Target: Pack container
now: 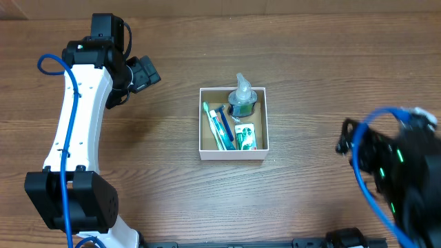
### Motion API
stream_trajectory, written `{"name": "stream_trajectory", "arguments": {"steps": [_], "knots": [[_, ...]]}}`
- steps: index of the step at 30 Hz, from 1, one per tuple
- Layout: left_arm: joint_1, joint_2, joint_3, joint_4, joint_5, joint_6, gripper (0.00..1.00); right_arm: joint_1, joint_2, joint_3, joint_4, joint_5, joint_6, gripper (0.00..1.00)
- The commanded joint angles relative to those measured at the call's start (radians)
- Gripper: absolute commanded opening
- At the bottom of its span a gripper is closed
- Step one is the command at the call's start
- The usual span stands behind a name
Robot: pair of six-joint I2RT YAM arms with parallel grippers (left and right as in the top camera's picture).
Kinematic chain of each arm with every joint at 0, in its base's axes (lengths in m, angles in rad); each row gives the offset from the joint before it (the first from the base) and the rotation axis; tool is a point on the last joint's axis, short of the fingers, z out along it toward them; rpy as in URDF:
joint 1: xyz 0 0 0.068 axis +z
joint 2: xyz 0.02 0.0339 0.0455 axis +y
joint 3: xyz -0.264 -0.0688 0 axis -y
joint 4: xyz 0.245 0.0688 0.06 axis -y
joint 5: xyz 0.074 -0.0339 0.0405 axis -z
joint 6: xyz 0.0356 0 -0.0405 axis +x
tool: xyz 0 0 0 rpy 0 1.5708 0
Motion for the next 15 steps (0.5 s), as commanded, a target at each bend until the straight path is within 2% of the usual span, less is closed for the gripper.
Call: {"name": "stream_trajectory", "arguments": {"steps": [1,5,8,12,15], "knots": [[0.005,0.007,0.018,0.000,-0.003,0.010,1.00,0.046,-0.186,0.014,0.004,0.034,-0.002,1.00],[0.005,0.007,0.018,0.000,-0.003,0.010,1.00,0.058,-0.379,-0.036,0.023,0.030,-0.002,1.00],[0.005,0.007,0.018,0.000,-0.003,0.010,1.00,0.055,-0.494,-0.131,0.105,0.032,-0.003,1.00],[0.005,0.007,0.018,0.000,-0.003,0.010,1.00,0.049,-0.626,-0.394,0.373,0.029,-0.003,1.00],[0.005,0.007,0.018,0.000,-0.003,0.010,1.00,0.043,-0.682,-0.640,0.687,-0.010,-0.009,1.00]]}}
